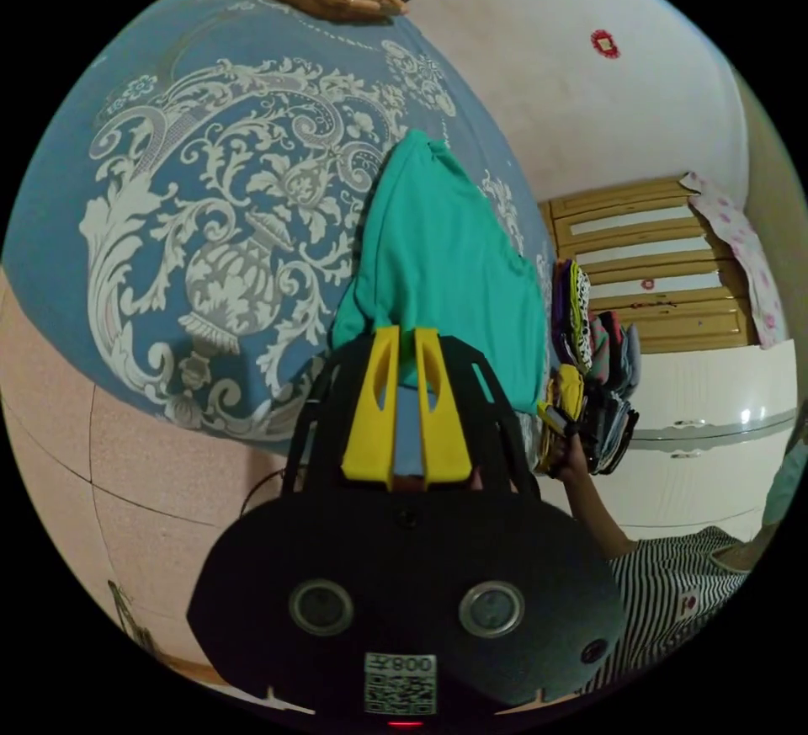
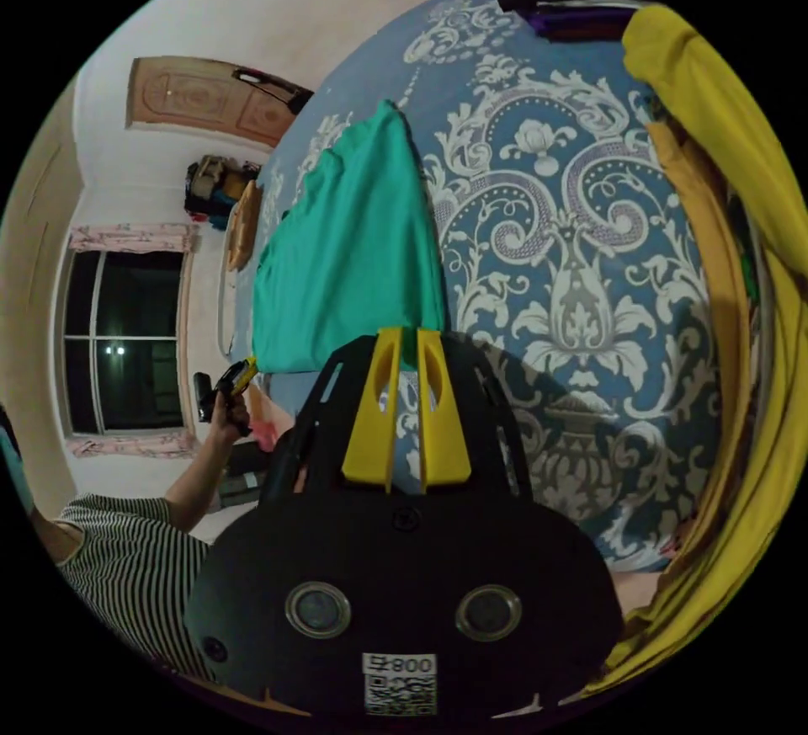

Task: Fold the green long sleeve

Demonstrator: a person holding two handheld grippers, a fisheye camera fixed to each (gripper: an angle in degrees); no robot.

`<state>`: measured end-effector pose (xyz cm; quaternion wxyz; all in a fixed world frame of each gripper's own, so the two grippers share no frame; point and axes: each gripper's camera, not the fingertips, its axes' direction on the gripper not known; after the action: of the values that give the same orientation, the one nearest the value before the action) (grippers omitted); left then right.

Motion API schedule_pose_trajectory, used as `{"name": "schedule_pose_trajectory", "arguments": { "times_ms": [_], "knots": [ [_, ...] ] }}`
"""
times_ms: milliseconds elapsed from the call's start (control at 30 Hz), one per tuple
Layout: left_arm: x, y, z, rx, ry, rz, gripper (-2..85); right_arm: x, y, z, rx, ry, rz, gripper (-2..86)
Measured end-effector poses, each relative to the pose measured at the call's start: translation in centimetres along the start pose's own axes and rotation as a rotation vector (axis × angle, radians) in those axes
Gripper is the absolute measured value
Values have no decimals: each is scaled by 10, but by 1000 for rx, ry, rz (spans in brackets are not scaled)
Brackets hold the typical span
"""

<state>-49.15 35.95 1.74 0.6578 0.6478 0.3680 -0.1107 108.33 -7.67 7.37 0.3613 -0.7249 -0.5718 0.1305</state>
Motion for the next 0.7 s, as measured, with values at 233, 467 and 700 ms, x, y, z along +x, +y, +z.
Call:
{"name": "schedule_pose_trajectory", "arguments": {
  "times_ms": [233,467,700],
  "knots": [
    [-6,44,-51,68,114,43,12,27,20,-50,51,-92,-122,4],
    [-29,99,-37,-33,34,-40,7,68,35,-31,-90,-10,-88,2],
    [-20,155,-53,44,32,-51,18,110,35,-27,-55,-75,20,4]
  ]
}}
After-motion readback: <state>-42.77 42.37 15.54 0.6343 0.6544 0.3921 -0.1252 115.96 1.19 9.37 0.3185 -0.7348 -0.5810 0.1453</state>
